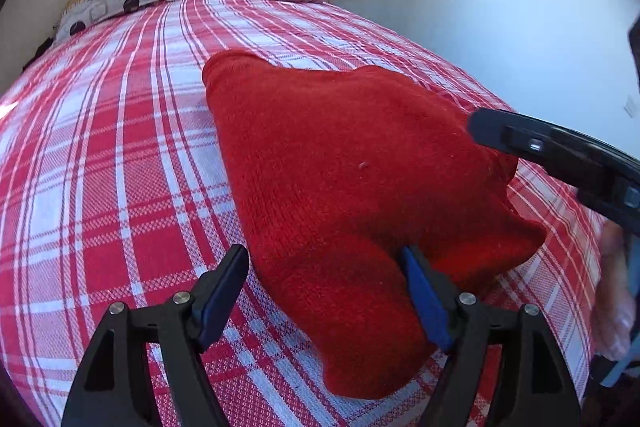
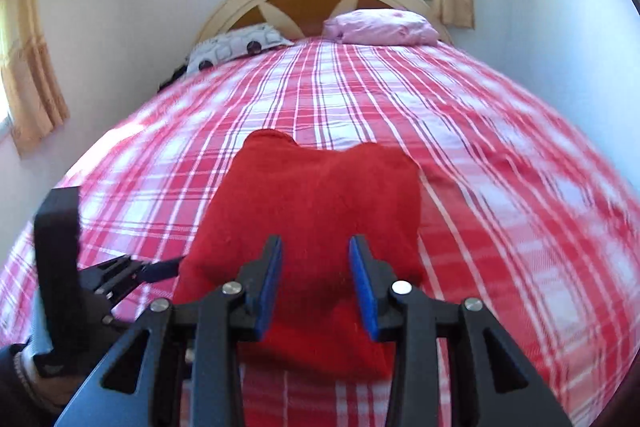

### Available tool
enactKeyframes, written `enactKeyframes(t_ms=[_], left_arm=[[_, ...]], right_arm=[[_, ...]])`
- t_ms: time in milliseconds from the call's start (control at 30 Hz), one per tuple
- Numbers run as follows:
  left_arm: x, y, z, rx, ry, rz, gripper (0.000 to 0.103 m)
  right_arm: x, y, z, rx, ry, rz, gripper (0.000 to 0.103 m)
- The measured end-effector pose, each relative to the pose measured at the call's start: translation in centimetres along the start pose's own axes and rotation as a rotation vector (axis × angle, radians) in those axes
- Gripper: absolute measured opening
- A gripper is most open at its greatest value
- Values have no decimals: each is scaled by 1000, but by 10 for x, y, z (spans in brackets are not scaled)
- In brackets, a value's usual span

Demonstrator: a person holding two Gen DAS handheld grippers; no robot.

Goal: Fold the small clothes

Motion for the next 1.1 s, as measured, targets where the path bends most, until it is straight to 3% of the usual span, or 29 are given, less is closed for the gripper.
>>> enactKeyframes(t_ms=[233, 533, 633, 767, 867, 967, 1100], left_arm=[[4, 4, -2, -41, 23, -36, 82], [5, 5, -2, -28, 21, -27, 82], [2, 7, -3, -33, 15, -19, 82], [-5, 13, -10, -60, 7, -28, 82], [-8, 17, -11, -82, 0, -37, 82], [-9, 17, -12, -80, -7, -29, 82], [-12, 19, -12, -93, -20, -32, 82]], right_arm=[[47, -8, -5, -50, 89, -81, 38], [67, -21, -8, -51, 193, -92, 43], [65, -22, -1, -58, 236, -78, 43], [41, -13, 15, -84, 160, -64, 42], [36, 3, 28, -106, 120, -4, 31], [62, 24, 37, -141, 168, 59, 30], [110, 29, 32, -103, 287, 59, 30]])
Point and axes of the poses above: each gripper's, at about its wrist camera, not at the fingertips, and x roughly the way its jaws point, y to its left, z to its top, the point moved 2 cm from there along x, roughly the way its jaws point, and after that the axes turned 6 degrees about -x, right-handed, at the moved point
